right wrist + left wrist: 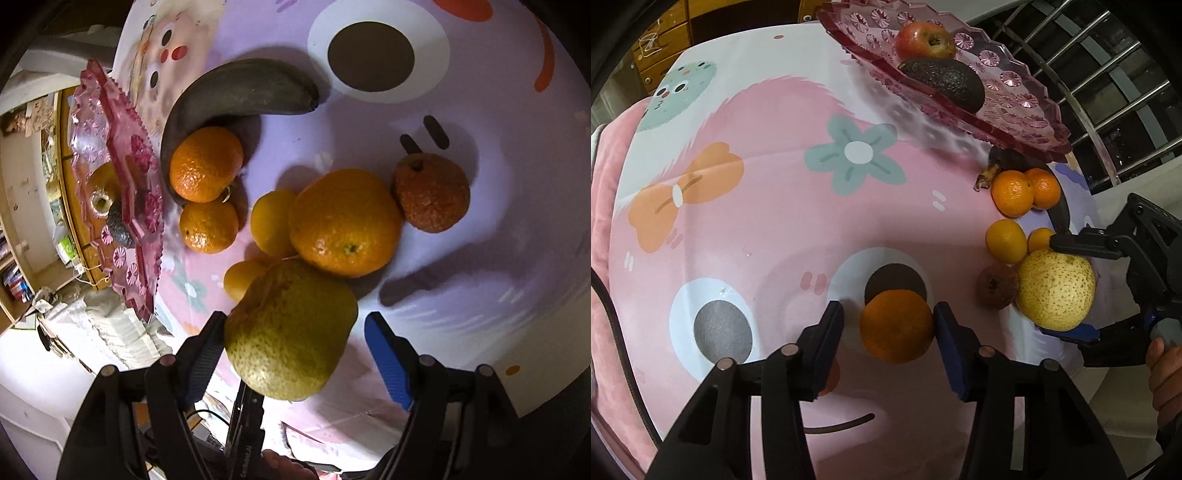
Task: Organize fruits
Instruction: 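Grasp the orange with the left tool while the right tool grasps the yellow pear, then place the orange and pear into the pink bowl, opening both tools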
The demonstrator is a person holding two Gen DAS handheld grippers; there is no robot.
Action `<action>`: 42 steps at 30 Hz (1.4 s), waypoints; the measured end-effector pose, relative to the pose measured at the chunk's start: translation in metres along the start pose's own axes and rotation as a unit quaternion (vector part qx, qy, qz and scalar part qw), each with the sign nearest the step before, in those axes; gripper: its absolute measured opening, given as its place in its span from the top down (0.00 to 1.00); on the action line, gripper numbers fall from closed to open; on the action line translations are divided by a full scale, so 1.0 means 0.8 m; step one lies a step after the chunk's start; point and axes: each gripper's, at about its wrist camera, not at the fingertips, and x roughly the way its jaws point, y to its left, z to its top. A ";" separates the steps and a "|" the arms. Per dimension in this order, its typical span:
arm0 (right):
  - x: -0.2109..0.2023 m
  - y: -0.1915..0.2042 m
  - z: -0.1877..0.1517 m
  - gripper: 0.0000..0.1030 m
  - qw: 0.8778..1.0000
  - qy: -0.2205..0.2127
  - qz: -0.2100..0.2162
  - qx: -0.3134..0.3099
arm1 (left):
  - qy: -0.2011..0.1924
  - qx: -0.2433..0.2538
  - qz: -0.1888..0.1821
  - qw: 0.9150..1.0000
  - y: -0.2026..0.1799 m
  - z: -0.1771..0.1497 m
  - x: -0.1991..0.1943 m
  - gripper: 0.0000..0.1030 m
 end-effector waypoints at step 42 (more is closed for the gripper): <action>-0.112 0.139 -0.013 0.35 0.940 -0.075 -0.034 -0.331 | -0.126 -0.017 0.026 0.992 -0.093 0.032 -0.130 0.64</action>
